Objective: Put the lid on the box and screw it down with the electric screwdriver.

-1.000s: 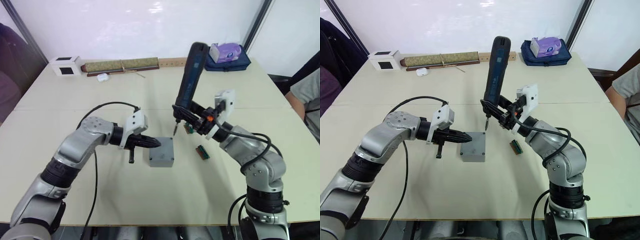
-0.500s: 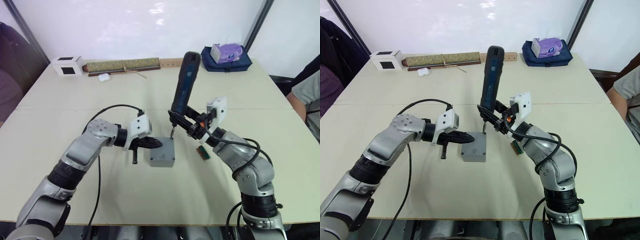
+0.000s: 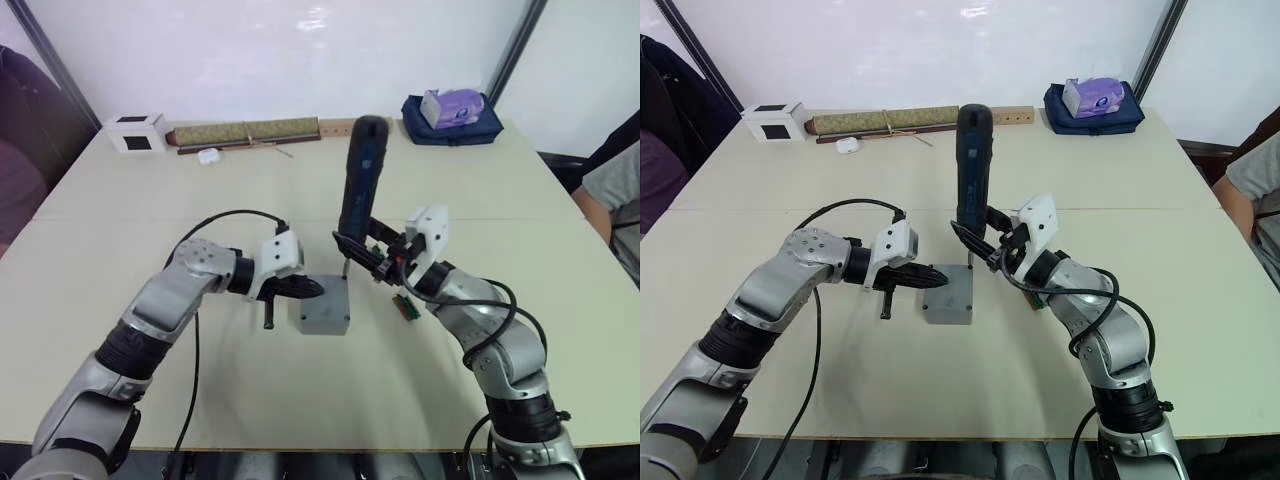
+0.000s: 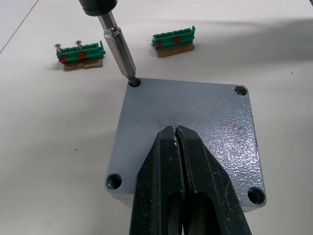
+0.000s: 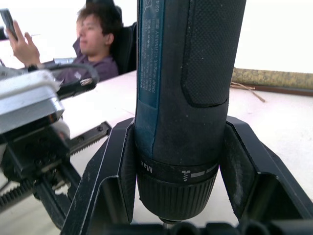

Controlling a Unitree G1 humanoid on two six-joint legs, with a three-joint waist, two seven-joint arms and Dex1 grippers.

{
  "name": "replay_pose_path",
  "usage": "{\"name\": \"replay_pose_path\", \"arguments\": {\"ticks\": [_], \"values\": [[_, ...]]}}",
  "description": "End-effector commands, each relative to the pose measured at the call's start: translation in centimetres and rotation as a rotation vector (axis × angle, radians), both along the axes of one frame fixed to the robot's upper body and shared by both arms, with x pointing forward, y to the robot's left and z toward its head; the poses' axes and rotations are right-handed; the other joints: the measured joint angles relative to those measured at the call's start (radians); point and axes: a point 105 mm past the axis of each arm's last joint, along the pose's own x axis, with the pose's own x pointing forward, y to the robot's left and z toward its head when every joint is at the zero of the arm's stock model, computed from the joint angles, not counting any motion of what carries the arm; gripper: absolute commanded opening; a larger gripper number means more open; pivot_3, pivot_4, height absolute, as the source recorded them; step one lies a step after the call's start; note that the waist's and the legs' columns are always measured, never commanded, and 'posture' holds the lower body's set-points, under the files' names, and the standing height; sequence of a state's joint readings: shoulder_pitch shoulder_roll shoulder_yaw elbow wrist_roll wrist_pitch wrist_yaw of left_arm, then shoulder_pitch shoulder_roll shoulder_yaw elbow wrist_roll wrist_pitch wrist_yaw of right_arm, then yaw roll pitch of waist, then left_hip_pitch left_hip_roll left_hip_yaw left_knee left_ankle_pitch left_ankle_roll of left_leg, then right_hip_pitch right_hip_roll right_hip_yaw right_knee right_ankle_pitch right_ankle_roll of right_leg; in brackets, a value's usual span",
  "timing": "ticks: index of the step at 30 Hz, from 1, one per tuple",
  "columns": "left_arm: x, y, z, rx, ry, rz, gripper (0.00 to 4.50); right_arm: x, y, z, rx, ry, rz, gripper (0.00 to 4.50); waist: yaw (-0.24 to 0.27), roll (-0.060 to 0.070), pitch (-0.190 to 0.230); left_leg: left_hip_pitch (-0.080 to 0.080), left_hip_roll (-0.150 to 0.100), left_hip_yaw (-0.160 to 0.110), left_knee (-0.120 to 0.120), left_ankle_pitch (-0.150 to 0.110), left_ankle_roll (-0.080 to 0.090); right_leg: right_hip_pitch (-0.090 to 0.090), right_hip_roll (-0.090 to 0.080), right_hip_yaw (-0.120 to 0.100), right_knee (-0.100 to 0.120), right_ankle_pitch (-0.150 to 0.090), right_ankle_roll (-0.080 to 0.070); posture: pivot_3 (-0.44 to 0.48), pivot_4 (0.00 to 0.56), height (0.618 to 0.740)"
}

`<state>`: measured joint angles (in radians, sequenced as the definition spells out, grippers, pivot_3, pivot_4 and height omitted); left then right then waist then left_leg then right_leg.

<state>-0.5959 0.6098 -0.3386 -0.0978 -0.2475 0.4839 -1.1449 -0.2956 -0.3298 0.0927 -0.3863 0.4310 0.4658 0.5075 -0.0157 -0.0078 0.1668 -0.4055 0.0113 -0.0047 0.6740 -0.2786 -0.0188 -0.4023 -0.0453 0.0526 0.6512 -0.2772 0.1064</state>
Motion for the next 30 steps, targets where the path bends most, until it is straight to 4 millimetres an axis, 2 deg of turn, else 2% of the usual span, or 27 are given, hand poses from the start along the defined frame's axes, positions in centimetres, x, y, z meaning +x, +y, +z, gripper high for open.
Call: {"name": "replay_pose_path", "arguments": {"ticks": [1, 4, 30], "values": [[-0.12, 0.11, -1.33, 0.032, 0.025, 0.009, 0.0, 0.48, -0.41, -5.59, -0.076, 0.196, -0.05, 1.8, 0.0, -0.003, -0.005, 0.003, 0.0, 0.0, 0.0, 0.0, 0.0, 0.003, 0.0, 0.0, -0.001, 0.0, 0.0, 0.0, 0.15, 0.74], [-0.15, 0.06, -1.59, 0.035, 0.025, 0.008, 0.0, 0.66, -0.53, -6.25, -0.077, 0.217, -0.061, 1.8, 0.0, -0.007, -0.011, 0.017, 0.0, 0.001, -0.008, 0.0, 0.0, 0.015, -0.001, 0.0, -0.005, -0.002, -0.003, 0.0, 0.15, 0.74], [-0.19, 0.07, -2.16, 0.059, 0.027, 0.004, 0.0, 0.42, 0.08, -6.32, -0.045, 0.219, -0.055, 1.8, 0.002, -0.009, -0.026, 0.017, 0.002, 0.0, -0.01, 0.0, 0.0, 0.015, -0.001, 0.0, -0.004, -0.004, -0.007, 0.0, 0.15, 0.74]]}}
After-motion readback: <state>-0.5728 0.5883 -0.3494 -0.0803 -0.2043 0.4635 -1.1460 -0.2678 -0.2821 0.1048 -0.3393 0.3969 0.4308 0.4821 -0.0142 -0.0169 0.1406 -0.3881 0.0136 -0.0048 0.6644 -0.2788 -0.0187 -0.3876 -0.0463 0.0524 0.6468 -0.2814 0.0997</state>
